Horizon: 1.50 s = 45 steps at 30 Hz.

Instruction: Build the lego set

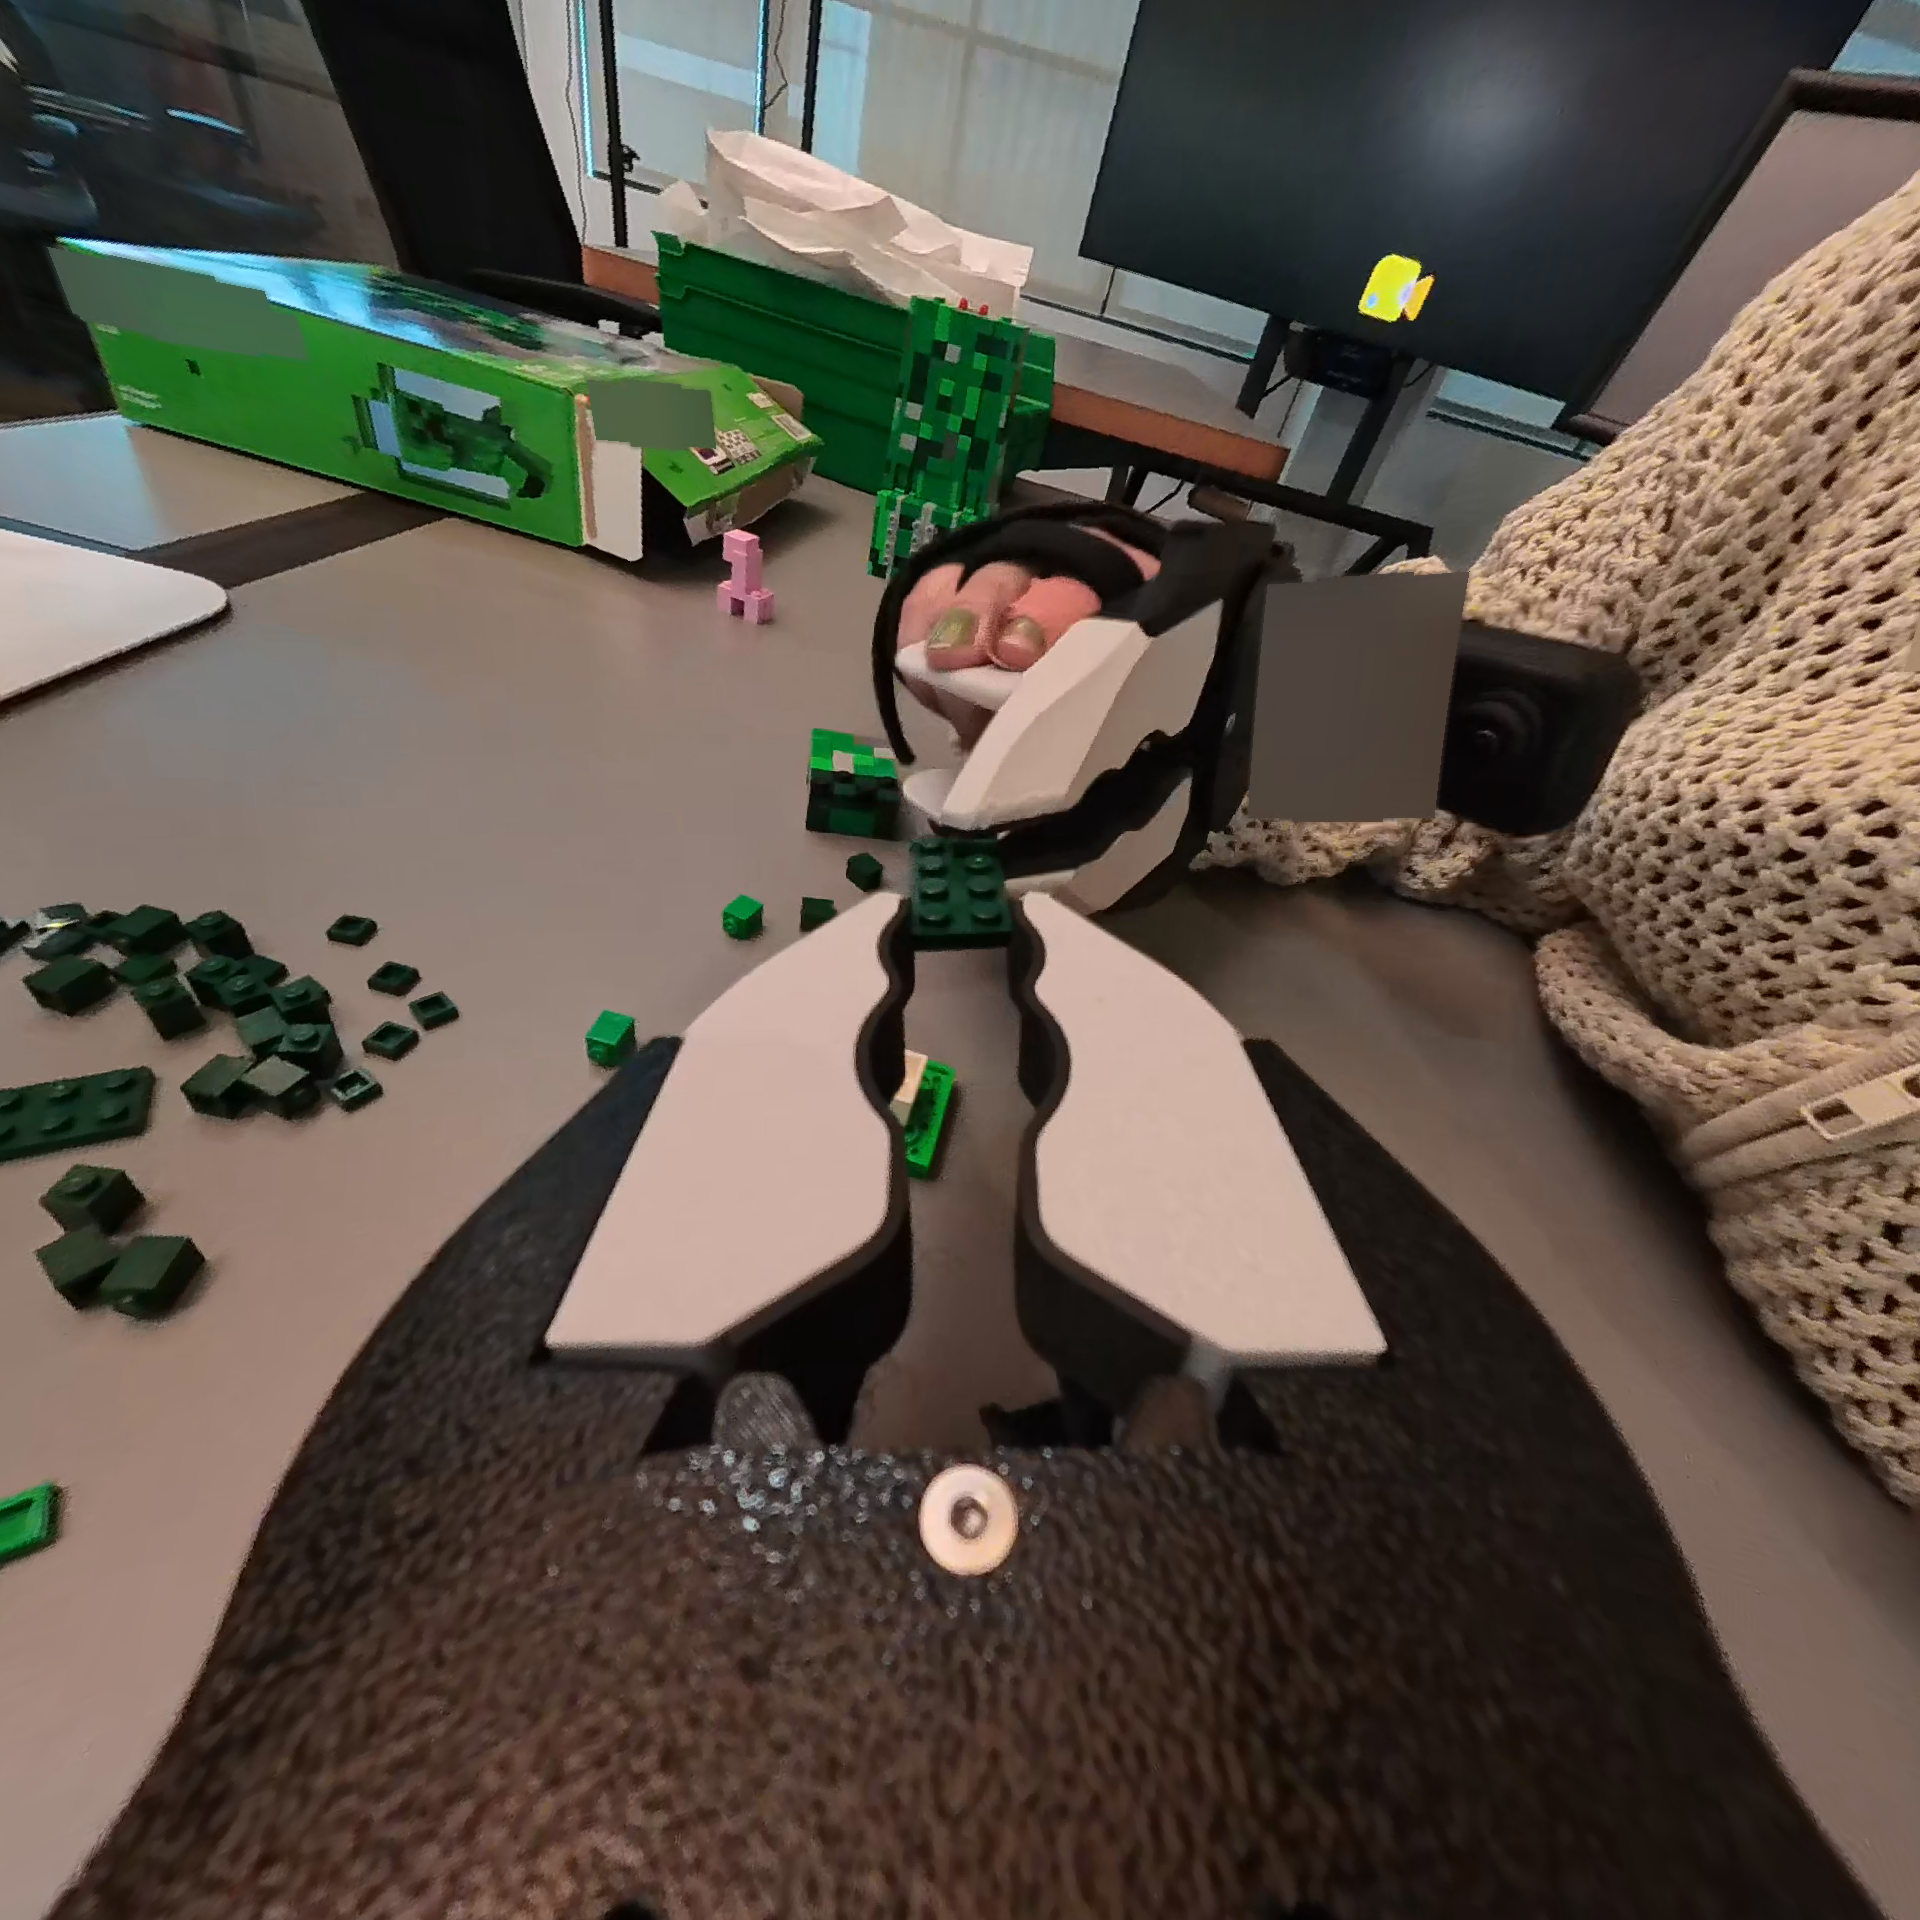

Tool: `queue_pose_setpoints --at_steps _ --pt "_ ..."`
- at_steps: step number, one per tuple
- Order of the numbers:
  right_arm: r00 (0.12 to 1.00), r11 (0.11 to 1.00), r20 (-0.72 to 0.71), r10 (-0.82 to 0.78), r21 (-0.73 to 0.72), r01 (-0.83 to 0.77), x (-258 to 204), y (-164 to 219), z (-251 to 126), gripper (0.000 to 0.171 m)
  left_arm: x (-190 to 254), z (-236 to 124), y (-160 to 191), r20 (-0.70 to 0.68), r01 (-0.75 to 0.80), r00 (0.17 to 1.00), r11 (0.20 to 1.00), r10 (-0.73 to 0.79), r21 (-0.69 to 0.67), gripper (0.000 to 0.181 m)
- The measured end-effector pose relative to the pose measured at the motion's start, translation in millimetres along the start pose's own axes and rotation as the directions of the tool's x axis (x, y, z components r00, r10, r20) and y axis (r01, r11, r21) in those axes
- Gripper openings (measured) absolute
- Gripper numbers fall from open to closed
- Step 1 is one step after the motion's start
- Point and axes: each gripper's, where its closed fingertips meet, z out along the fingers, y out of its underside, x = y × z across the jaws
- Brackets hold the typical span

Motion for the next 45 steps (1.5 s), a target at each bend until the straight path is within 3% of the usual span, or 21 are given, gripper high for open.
queue_pose_setpoints --at_steps 6,10,12,14,21,25,28,31,34,38,42,45 --pt "0.992 0.993 0.030 -0.120 -0.005 0.120 -6 -1 -3 0.006 2 2 7 -0.014 0.005 1.000 0.999 -0.006 -0.051 0.016" --pt "0.996 0.996 0.018 0.086 0.030 -0.086 -4 -1 -2 0.007 0 2 6 0.002 0.002 1.000 0.999 -0.002 -0.044 0.017" --pt "0.989 0.988 -0.022 0.148 0.045 -0.147 3 4 -4 0.031 -3 1 4 0.027 -0.011 1.000 1.000 0.012 -0.029 0.017" --pt "0.979 0.981 -0.066 0.192 0.052 -0.189 12 9 -7 0.042 -4 0 2 0.042 -0.019 0.999 1.000 0.020 -0.015 0.017" --pt "0.997 0.996 -0.032 0.065 0.057 -0.063 -1 0 -4 0.026 -5 0 3 0.045 -0.027 0.999 1.000 0.028 -0.016 0.017" --pt "0.988 0.987 -0.025 0.149 0.064 -0.148 2 0 -4 0.023 -7 -1 0 0.071 -0.038 0.997 0.999 0.037 0.004 0.017" --pt "0.912 0.905 0.026 0.410 0.116 -0.410 13 3 -6 0.021 -12 -6 -8 0.123 -0.104 0.988 0.993 0.096 0.058 0.017" --pt "0.687 0.663 0.234 0.688 0.182 -0.726 17 0 -12 0.022 -9 -9 -13 0.155 -0.223 0.966 0.971 0.208 0.084 0.017" --pt "0.502 0.474 0.359 0.787 0.169 -0.864 17 1 -12 0.036 -3 -6 -8 0.150 -0.322 0.938 0.945 0.312 0.049 0.017" --pt "0.460 0.454 0.431 0.776 0.125 -0.882 9 -5 -12 0.037 5 3 2 0.123 -0.419 0.900 0.908 0.419 -0.026 0.017" --pt "0.486 0.488 0.457 0.745 0.123 -0.864 3 -10 -13 0.023 9 5 6 0.097 -0.448 0.888 0.893 0.450 -0.045 0.017" --pt "0.488 0.500 0.471 0.735 0.110 -0.859 0 -10 -13 0.023 10 4 5 0.090 -0.443 0.891 0.896 0.444 -0.033 0.017"
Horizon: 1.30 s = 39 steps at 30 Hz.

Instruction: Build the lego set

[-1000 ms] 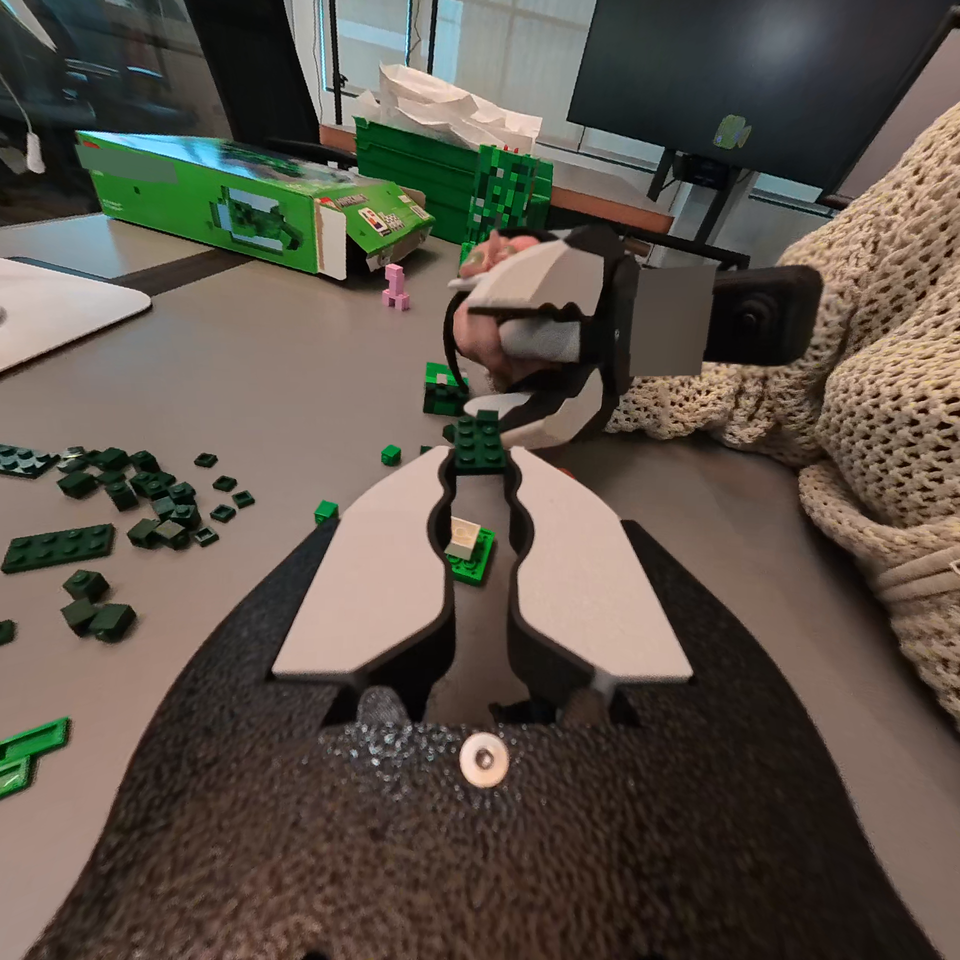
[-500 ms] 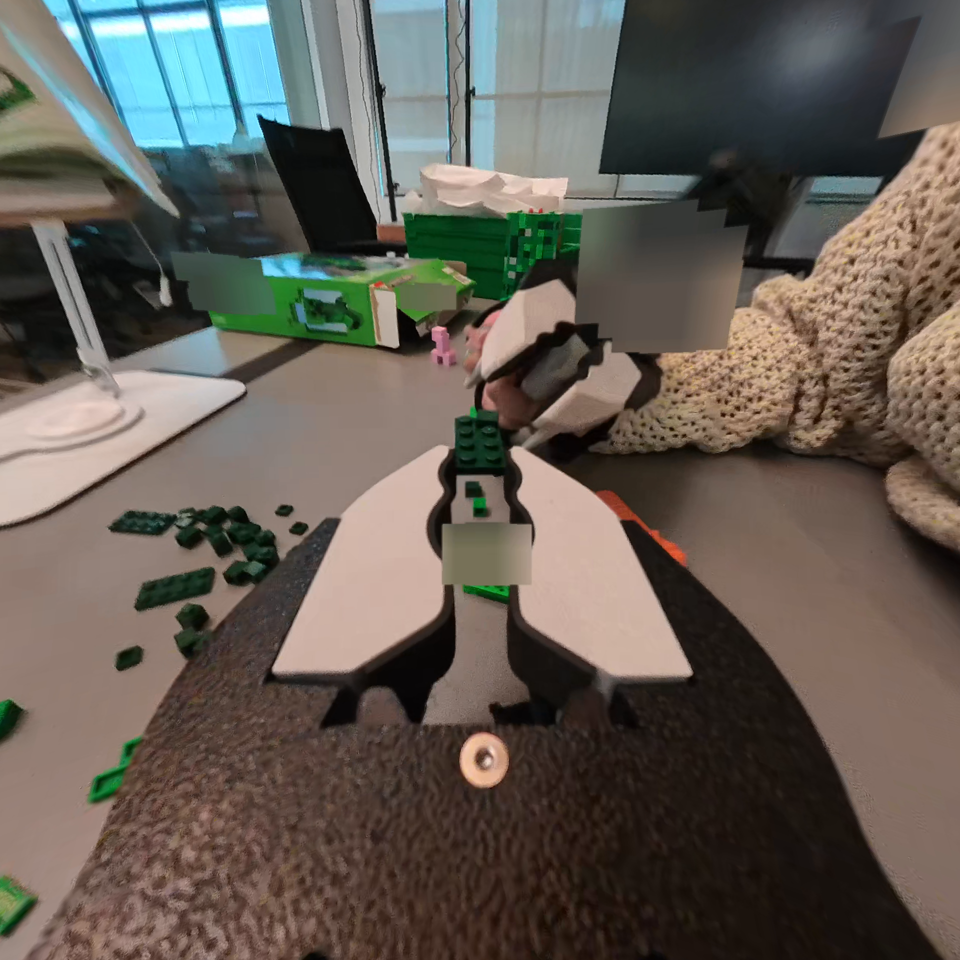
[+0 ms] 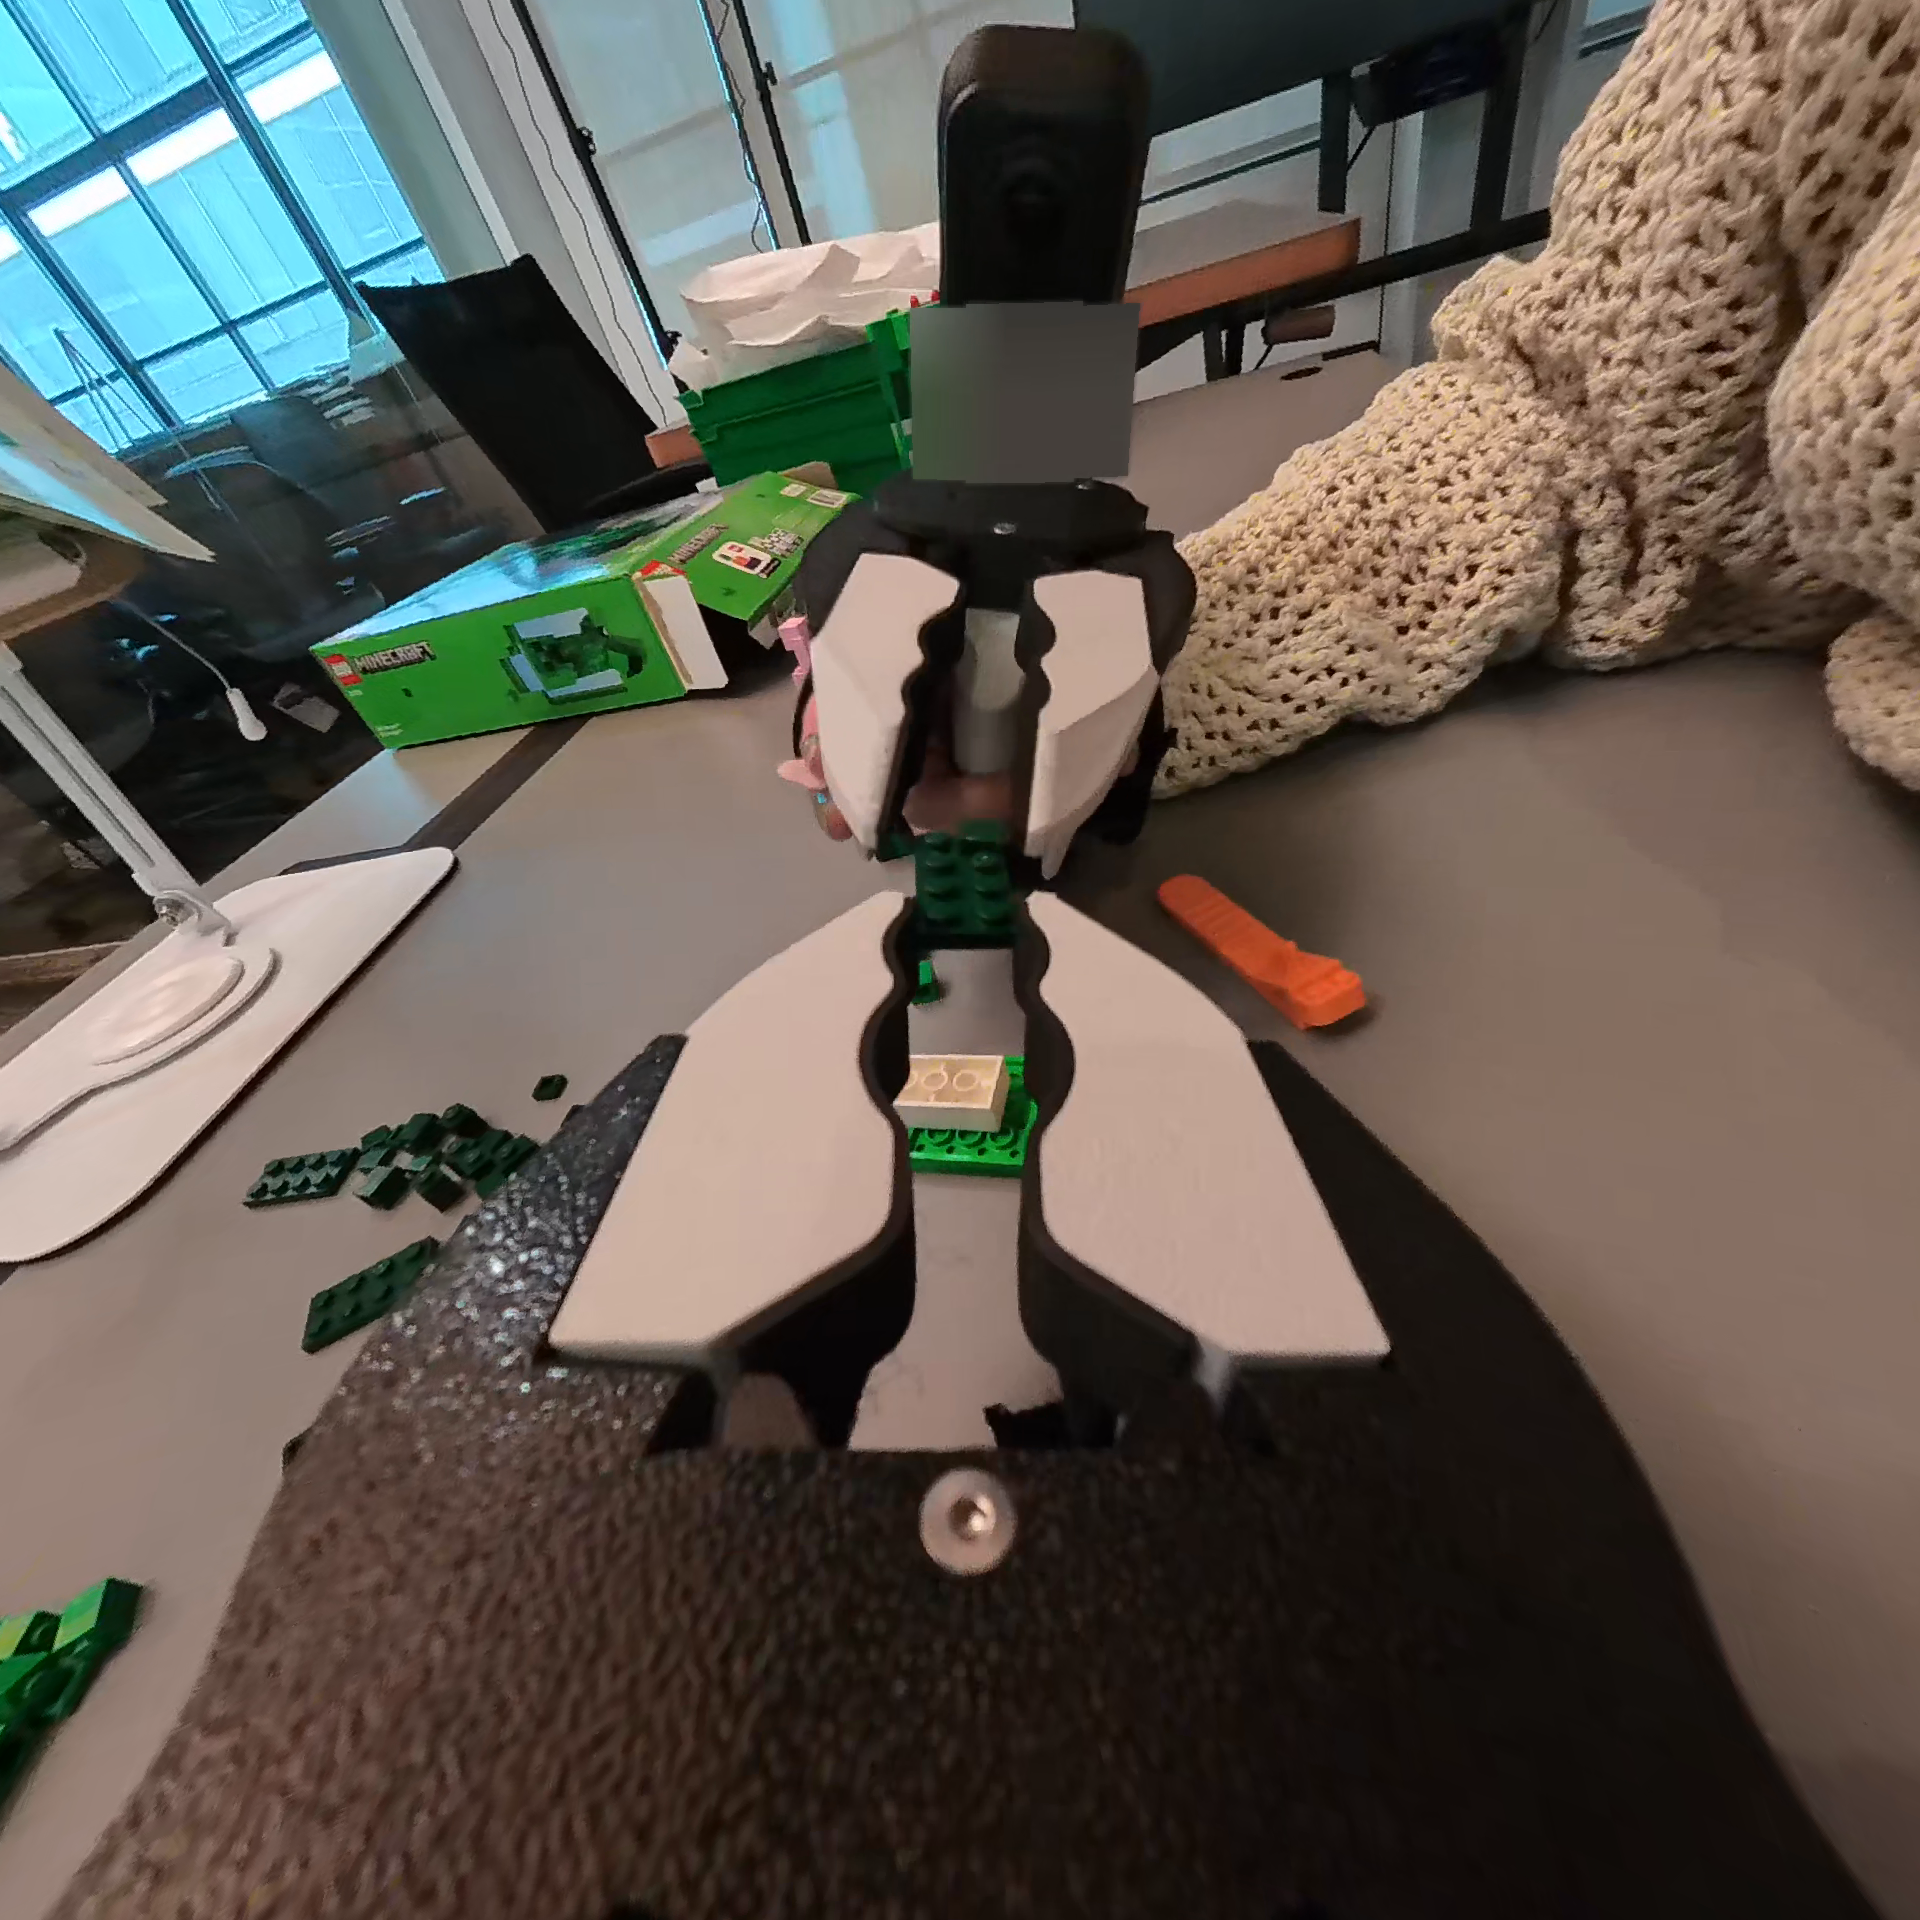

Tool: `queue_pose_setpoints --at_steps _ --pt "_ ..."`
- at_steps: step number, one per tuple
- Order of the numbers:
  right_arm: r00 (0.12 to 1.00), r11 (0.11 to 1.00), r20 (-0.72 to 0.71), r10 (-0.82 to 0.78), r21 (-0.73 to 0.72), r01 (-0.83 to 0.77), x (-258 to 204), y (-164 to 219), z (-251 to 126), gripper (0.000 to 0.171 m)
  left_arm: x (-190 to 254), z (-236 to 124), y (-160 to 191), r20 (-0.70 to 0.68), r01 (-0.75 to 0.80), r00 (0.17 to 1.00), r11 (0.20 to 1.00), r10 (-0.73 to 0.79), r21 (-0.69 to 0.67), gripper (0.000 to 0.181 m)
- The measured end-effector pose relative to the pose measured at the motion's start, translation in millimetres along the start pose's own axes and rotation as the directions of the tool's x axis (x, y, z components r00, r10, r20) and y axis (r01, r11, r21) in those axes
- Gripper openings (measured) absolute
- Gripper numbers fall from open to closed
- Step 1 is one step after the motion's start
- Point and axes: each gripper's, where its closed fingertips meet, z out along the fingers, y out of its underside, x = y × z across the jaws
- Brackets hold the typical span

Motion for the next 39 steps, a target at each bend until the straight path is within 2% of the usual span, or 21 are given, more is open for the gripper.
queue_pose_setpoints --at_steps 9,39 --pt "0.999 1.000 0.053 -0.010 -0.007 0.011 -6 1 1 0.016 5 0 1 -0.032 -0.015 0.999 1.000 0.015 -0.007 0.017" --pt "0.991 1.000 0.136 0.014 -0.006 -0.013 -10 -1 -1 0.016 11 0 1 -0.082 -0.025 0.996 1.000 0.024 -0.009 0.017"
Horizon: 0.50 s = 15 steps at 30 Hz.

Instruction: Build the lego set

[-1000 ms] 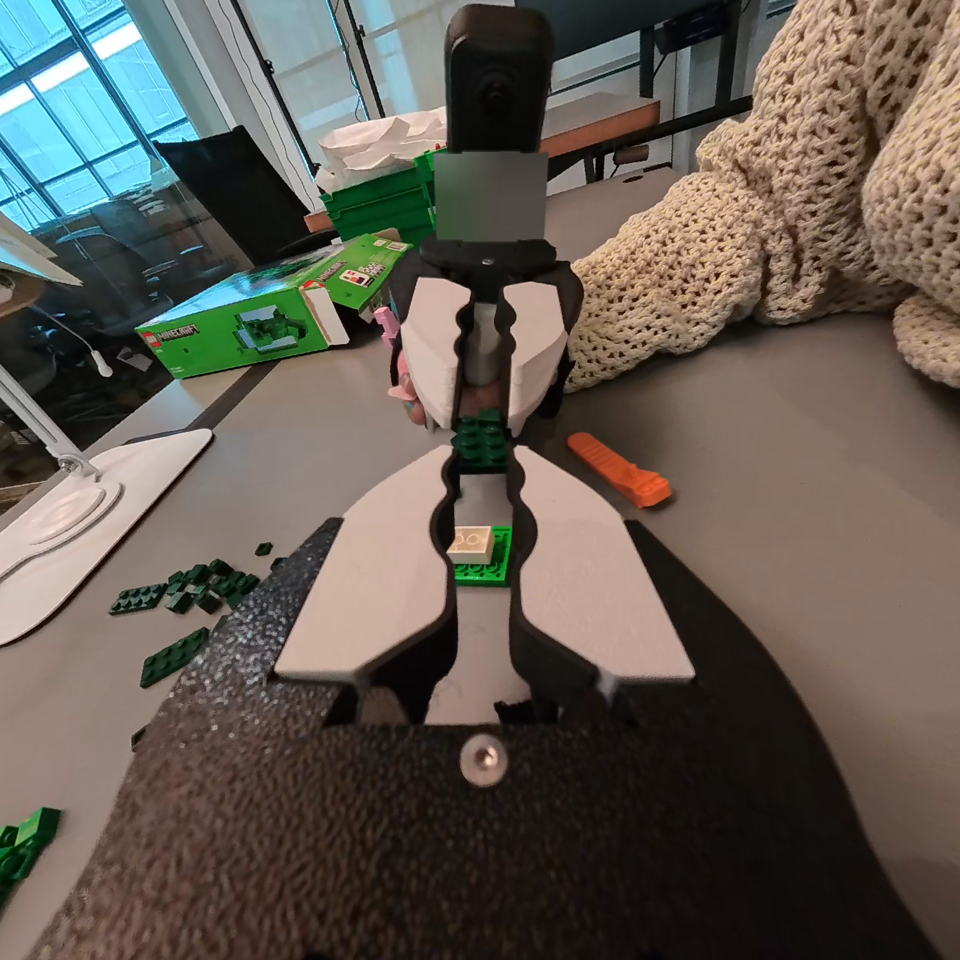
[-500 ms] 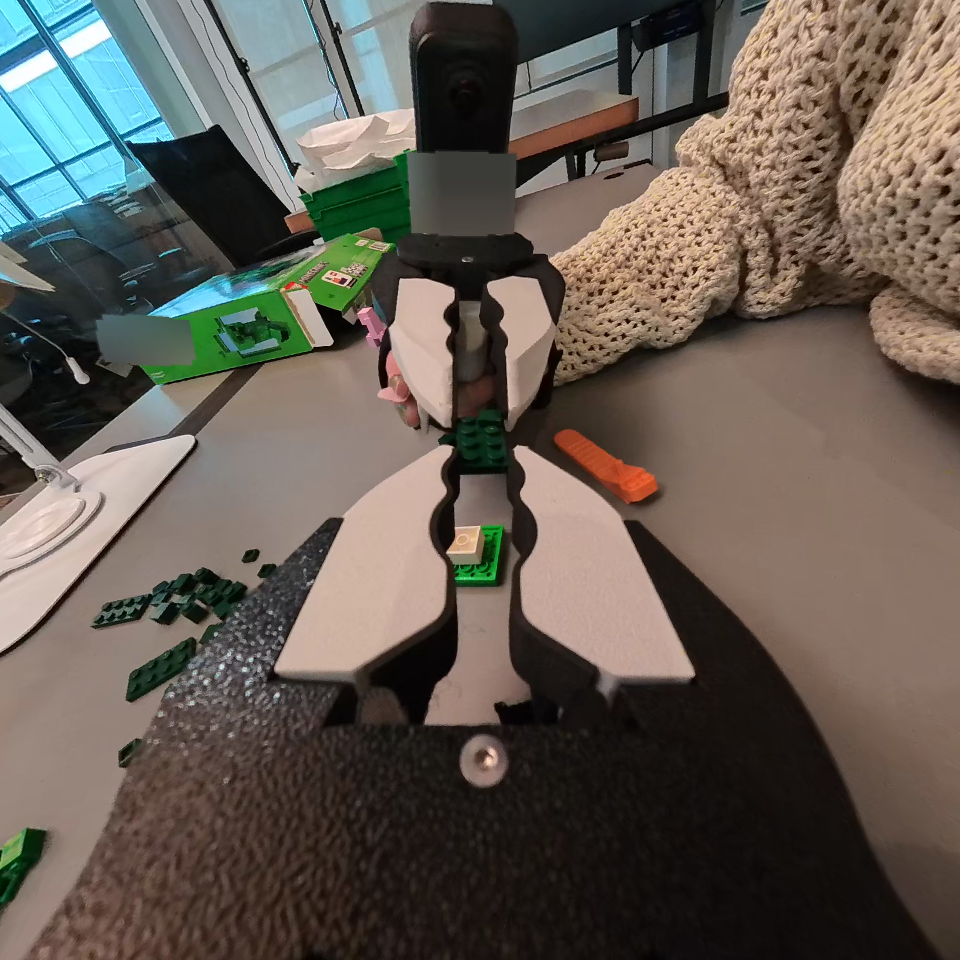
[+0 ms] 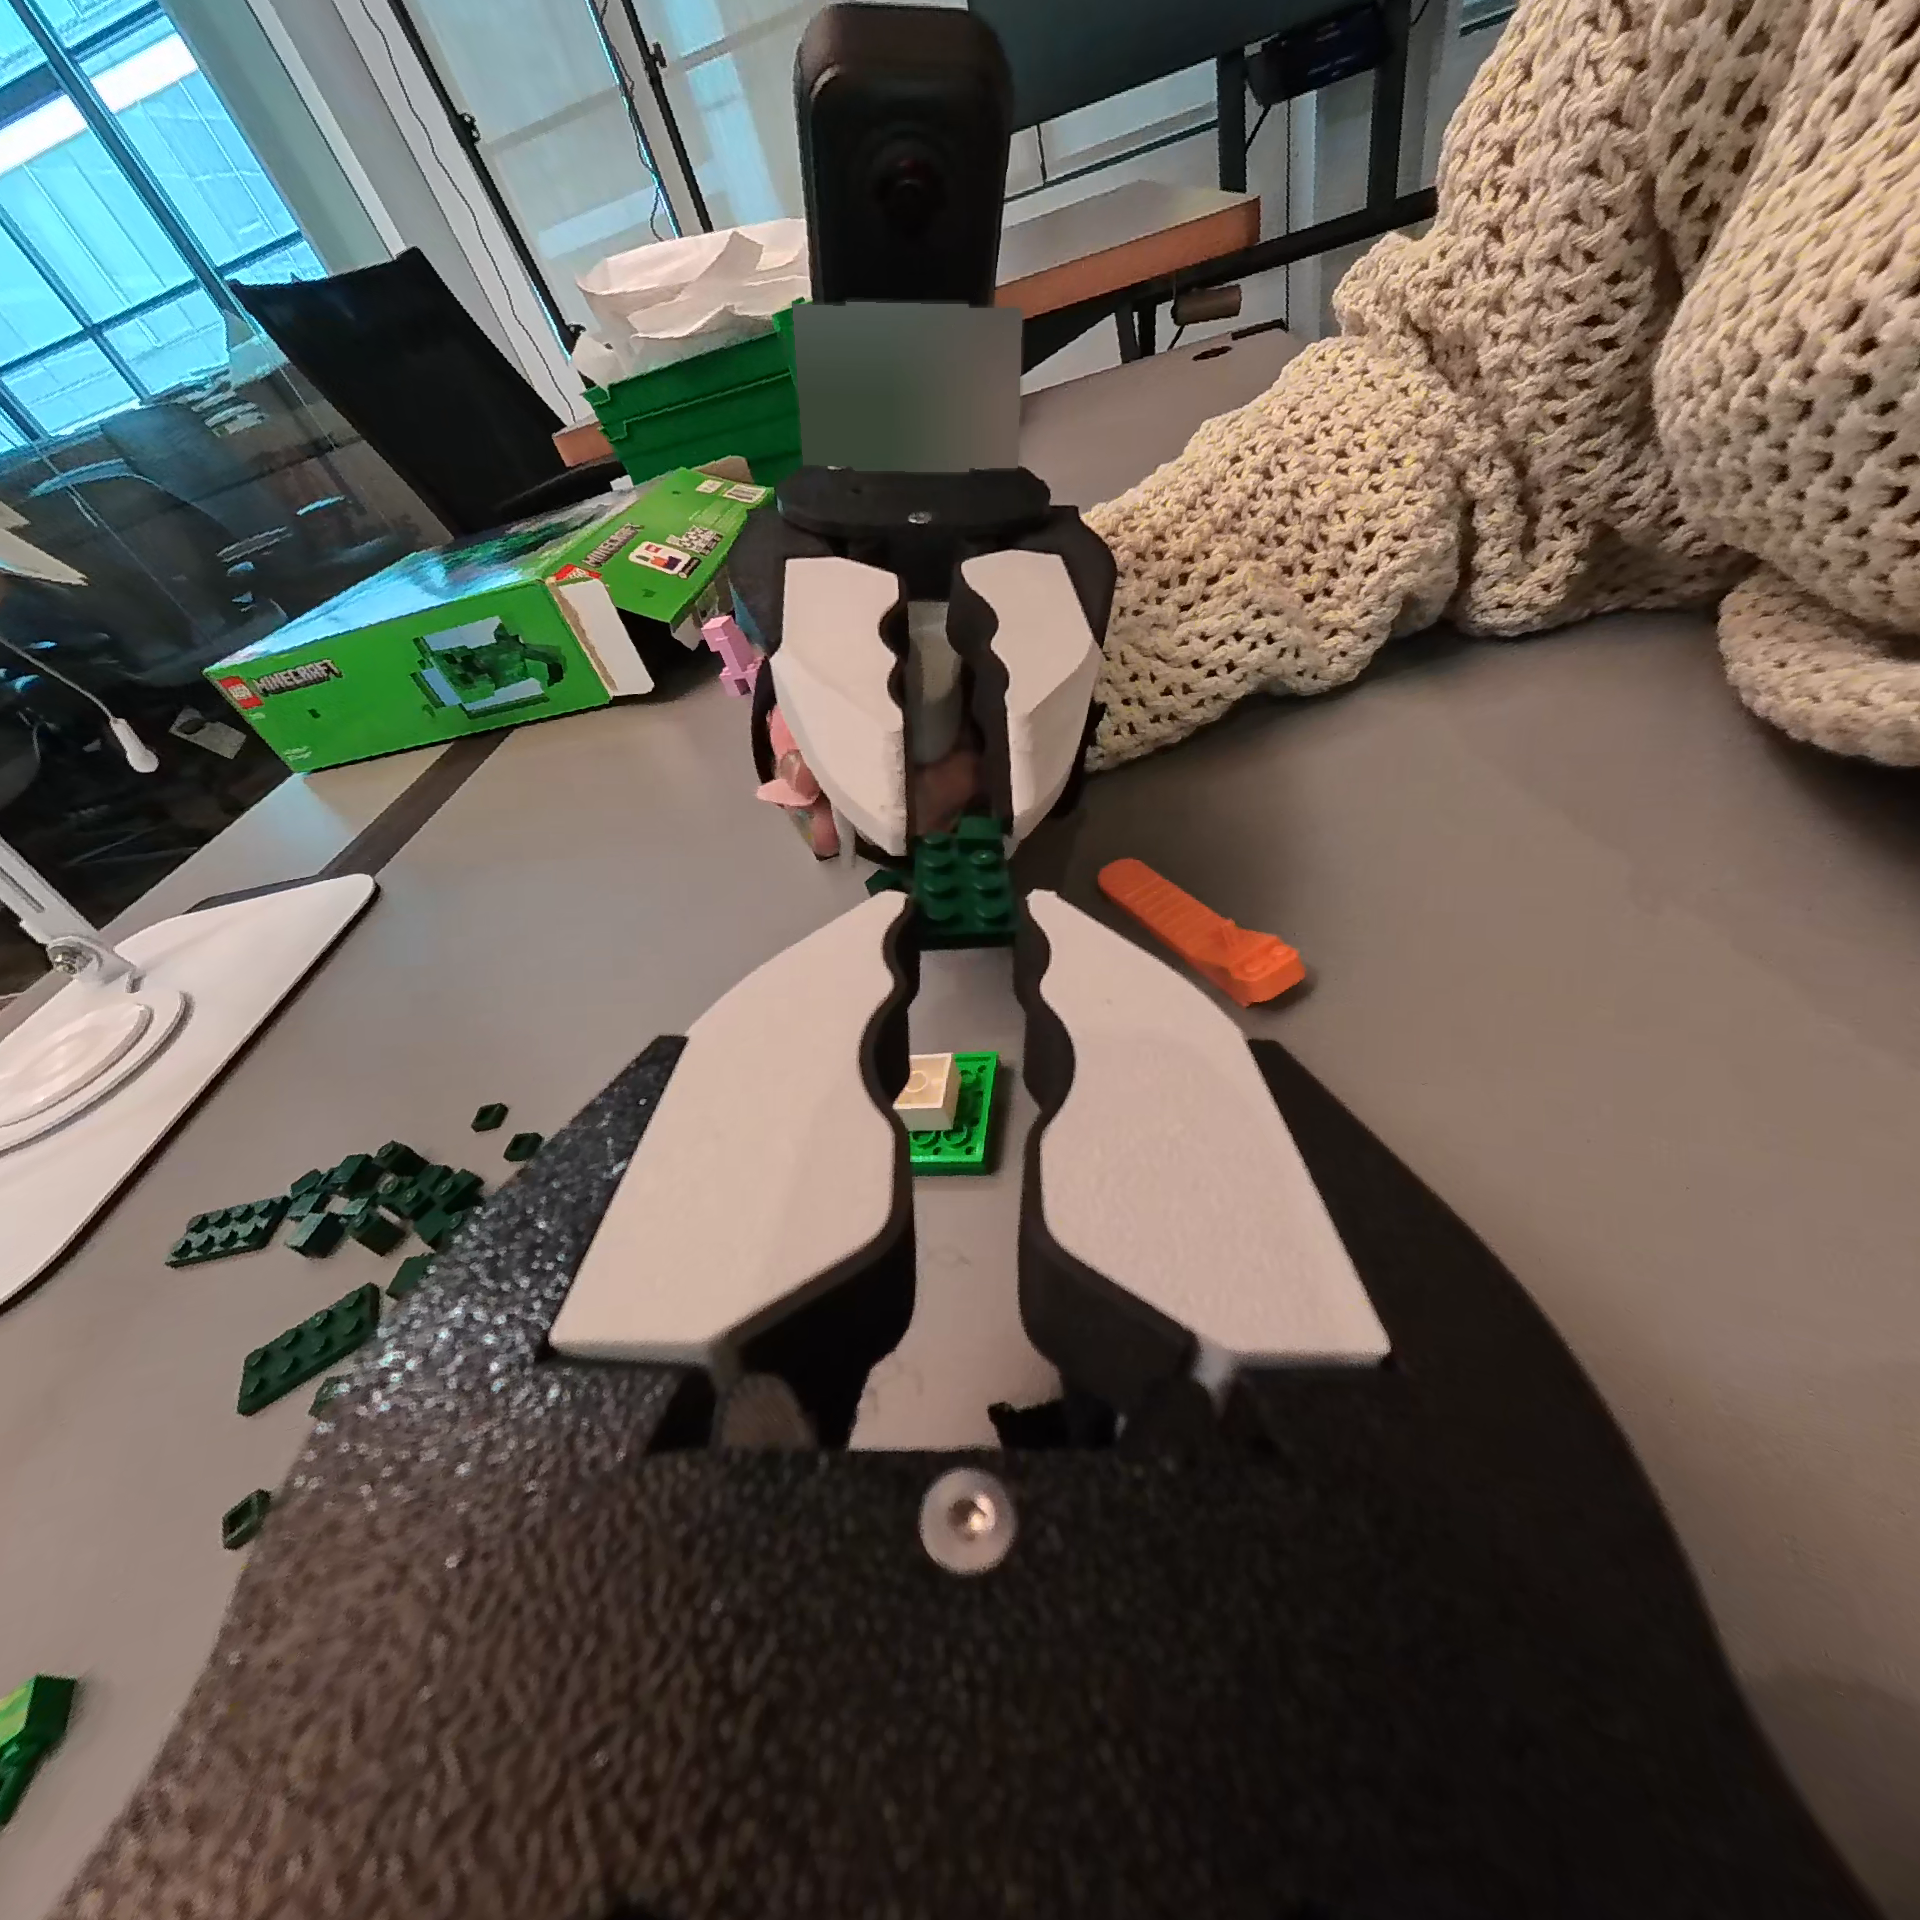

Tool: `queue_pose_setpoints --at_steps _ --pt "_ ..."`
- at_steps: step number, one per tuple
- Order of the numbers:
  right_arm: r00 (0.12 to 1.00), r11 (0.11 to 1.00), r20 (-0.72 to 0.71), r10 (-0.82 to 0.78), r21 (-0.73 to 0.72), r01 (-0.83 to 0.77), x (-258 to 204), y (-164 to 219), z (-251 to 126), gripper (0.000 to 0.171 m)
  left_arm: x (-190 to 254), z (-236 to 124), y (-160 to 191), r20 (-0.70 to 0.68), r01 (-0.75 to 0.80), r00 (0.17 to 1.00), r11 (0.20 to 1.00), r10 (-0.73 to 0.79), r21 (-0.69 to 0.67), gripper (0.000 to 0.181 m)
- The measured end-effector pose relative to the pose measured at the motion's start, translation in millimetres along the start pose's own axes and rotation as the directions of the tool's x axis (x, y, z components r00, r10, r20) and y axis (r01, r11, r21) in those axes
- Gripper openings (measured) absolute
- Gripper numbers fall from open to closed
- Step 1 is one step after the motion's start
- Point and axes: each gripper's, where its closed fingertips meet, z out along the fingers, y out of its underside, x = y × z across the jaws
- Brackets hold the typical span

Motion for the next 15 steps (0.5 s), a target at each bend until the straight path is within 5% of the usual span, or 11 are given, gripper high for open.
queue_pose_setpoints --at_steps 15 --pt "0.996 0.999 0.093 0.008 -0.039 -0.004 -9.1 -2.1 -1.7 0.014 8.5 1.9 -1.7 -0.054 0.001 0.999 1.000 0.000 0.007 0.017"
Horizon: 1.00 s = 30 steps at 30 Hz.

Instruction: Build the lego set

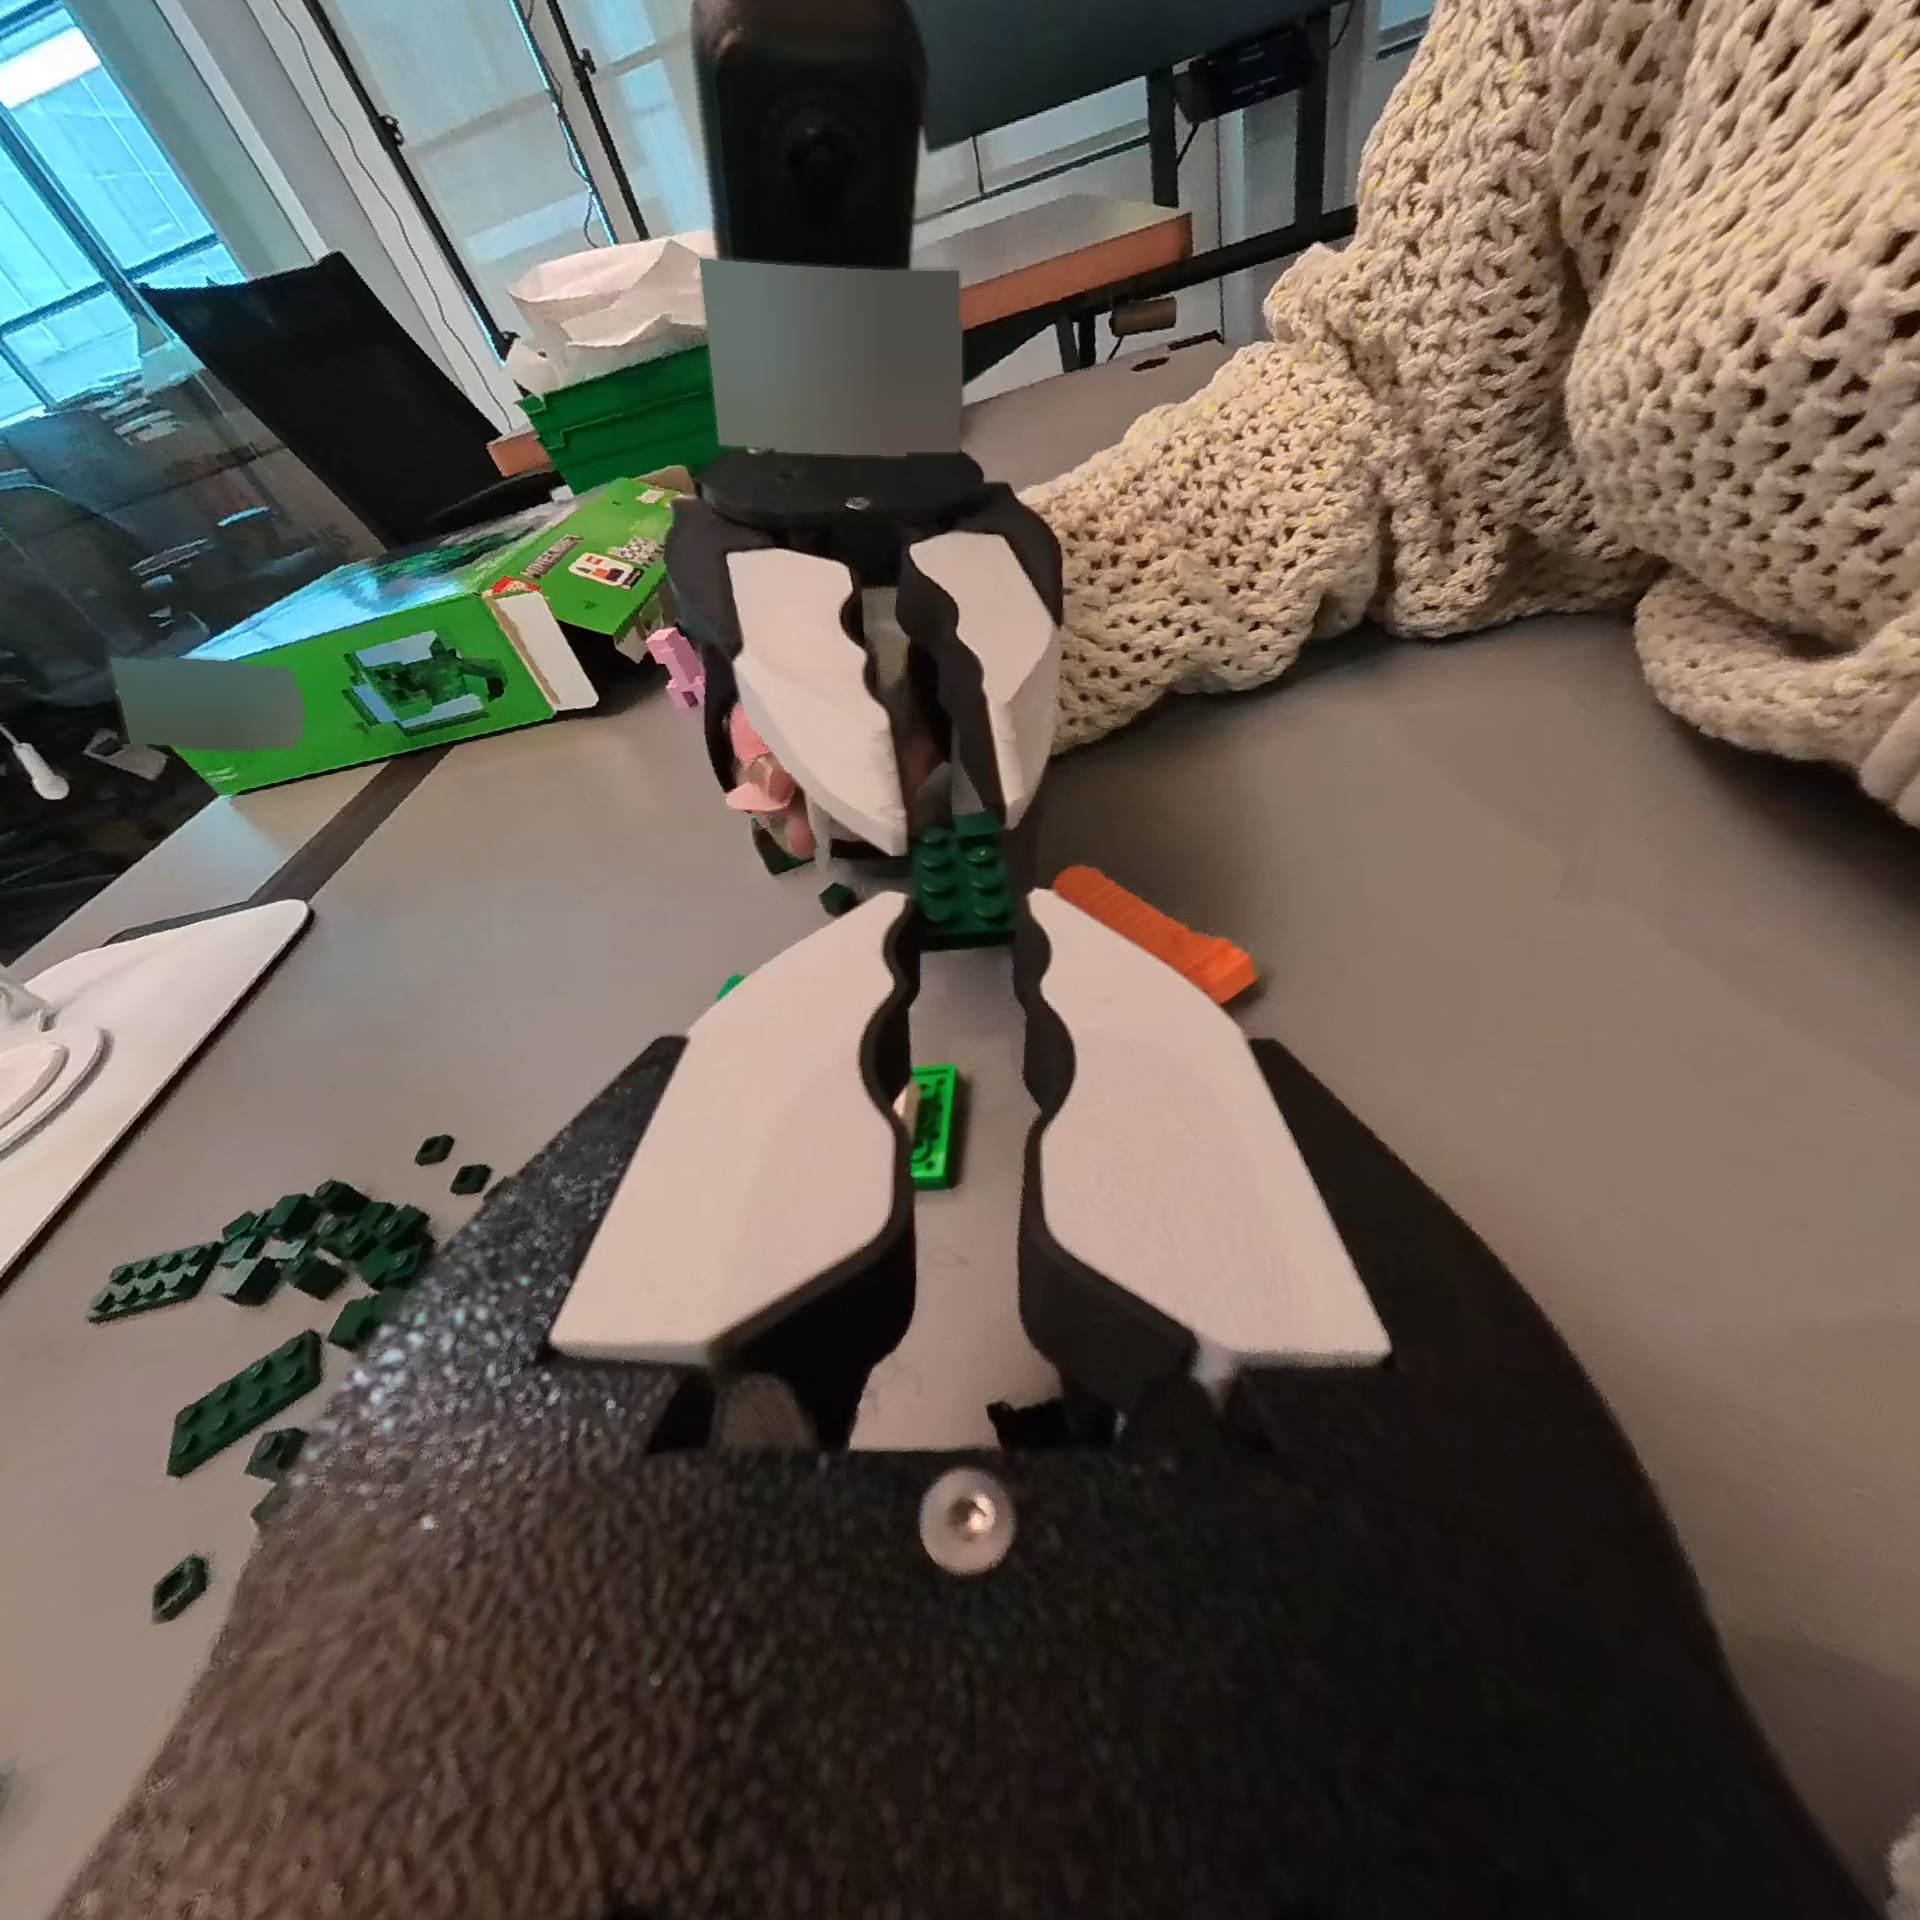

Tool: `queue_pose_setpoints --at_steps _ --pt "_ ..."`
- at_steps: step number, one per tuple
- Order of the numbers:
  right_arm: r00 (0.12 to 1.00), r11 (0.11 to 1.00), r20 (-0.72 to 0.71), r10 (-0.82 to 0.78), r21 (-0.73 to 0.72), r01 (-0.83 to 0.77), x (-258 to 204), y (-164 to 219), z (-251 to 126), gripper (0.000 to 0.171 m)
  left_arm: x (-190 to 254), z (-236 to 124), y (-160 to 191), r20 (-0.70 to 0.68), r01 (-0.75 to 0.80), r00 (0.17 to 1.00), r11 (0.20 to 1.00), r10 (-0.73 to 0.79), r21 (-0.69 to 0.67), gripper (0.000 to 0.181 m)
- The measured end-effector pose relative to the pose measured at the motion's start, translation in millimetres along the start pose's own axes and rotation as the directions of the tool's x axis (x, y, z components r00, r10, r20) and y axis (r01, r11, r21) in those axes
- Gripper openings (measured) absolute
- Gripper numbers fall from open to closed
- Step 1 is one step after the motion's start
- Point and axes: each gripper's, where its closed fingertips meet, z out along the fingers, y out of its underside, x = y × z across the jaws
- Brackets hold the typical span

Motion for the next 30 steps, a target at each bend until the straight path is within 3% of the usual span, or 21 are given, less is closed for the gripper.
queue_pose_setpoints --at_steps 6,17,30 --pt "1.000 1.000 0.000 0.008 -0.014 -0.008 1 0 0 0.014 0 0 0 0.001 0.004 1.000 1.000 -0.004 0.002 0.017" --pt "0.984 0.998 -0.169 -0.050 -0.035 0.045 19 -1 -2 0.015 -18 -3 -1 0.129 0.029 0.991 0.999 -0.031 0.018 0.017" --pt "0.978 0.998 -0.202 -0.055 -0.006 0.055 21 -3 1 0.016 -19 -5 -2 0.133 0.031 0.990 0.999 -0.035 0.031 0.017"
